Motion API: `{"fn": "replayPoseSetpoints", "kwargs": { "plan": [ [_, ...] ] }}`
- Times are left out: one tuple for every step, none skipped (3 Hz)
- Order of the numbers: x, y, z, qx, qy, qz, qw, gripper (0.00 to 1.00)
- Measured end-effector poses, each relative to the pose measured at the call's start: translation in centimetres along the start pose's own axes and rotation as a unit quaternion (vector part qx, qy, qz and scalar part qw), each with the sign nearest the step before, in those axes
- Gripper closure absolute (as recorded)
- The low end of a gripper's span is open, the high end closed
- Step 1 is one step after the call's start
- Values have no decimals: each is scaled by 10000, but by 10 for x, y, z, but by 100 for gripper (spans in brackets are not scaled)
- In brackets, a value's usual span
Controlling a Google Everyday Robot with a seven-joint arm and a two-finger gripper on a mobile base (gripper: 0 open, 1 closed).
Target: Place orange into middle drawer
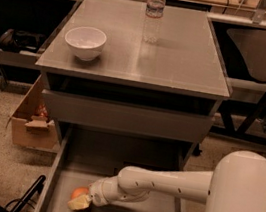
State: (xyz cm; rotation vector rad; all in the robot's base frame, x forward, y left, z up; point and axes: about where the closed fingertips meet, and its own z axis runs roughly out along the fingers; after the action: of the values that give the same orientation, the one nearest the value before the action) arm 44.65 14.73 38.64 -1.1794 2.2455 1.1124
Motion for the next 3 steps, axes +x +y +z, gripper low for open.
{"fn": "replayPoseSetpoints", "kwargs": {
  "plan": [
    [0, 0, 0, 0, 0, 0, 10000, 58],
    [0, 0, 0, -1, 0, 0, 10000, 36],
    [0, 0, 0, -1, 0, 0, 10000, 13]
  ]
}}
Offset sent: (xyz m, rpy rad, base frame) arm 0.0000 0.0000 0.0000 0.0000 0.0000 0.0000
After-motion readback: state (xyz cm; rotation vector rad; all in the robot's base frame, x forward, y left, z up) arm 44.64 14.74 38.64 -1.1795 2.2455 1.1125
